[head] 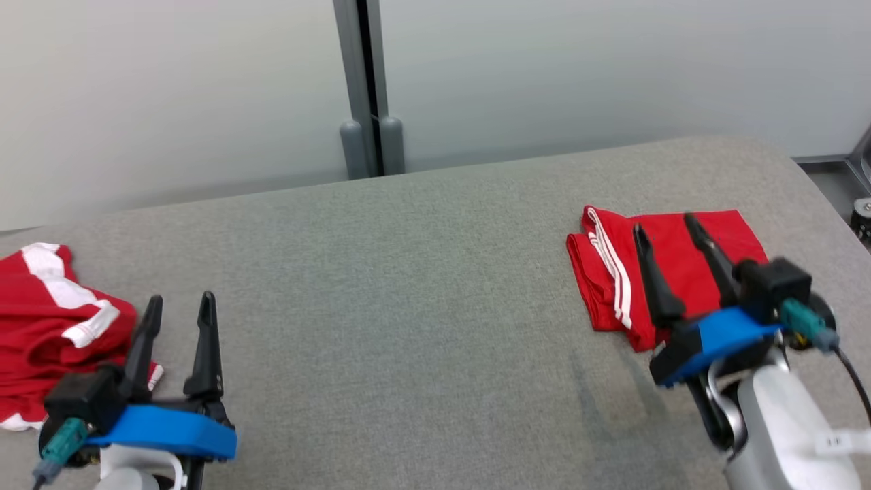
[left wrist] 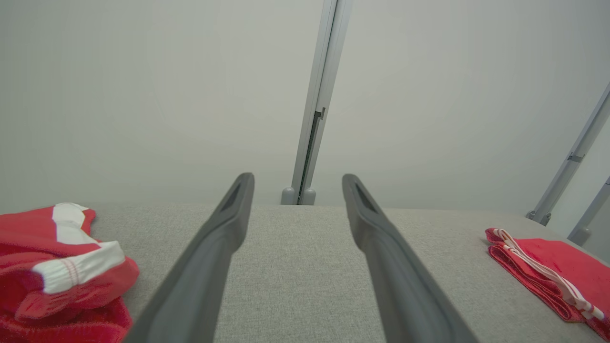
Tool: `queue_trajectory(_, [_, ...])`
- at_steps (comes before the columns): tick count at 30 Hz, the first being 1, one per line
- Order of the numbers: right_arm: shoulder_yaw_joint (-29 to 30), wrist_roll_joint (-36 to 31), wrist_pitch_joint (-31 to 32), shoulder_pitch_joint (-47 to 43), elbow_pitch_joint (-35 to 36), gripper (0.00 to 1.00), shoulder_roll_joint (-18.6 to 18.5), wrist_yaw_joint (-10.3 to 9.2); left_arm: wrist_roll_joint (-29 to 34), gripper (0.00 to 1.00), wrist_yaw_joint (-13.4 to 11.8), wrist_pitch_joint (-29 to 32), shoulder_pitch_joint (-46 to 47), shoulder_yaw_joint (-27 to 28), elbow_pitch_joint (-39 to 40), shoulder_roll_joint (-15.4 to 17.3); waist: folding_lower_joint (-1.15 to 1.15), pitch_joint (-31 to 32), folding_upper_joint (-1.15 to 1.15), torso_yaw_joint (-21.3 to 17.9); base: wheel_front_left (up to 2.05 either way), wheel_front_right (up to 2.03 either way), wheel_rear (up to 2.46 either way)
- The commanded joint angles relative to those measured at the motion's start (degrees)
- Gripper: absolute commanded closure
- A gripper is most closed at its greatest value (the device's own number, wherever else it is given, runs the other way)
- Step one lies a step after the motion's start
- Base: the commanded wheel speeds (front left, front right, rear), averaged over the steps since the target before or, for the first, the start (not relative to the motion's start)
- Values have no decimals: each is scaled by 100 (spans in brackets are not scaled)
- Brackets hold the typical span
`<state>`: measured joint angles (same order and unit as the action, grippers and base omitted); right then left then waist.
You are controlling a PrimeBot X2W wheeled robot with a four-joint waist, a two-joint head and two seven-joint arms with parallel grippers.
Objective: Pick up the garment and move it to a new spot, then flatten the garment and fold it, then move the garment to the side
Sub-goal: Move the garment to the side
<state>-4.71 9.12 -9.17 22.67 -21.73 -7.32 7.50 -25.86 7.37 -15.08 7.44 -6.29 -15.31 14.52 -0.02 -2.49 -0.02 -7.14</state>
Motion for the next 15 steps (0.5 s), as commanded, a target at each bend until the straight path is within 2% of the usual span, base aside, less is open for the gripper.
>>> queue_trajectory(1, [-43,146,-116,-348,79,0,-73,-1,70,0,-20,-11,-106,51,-107,-61,2,119,2,57,0,0,0])
queue_trajectory(8, [-69,353,-358,-1013,72,0,-129,-1,236,0,-14,-11,-336,186,-165,-199,2,276,2,212,0,0,0])
queue_trajectory(15, [41,451,-530,-1411,-48,0,54,-1,425,0,10,-11,-557,334,-174,-361,2,319,2,277,0,0,0])
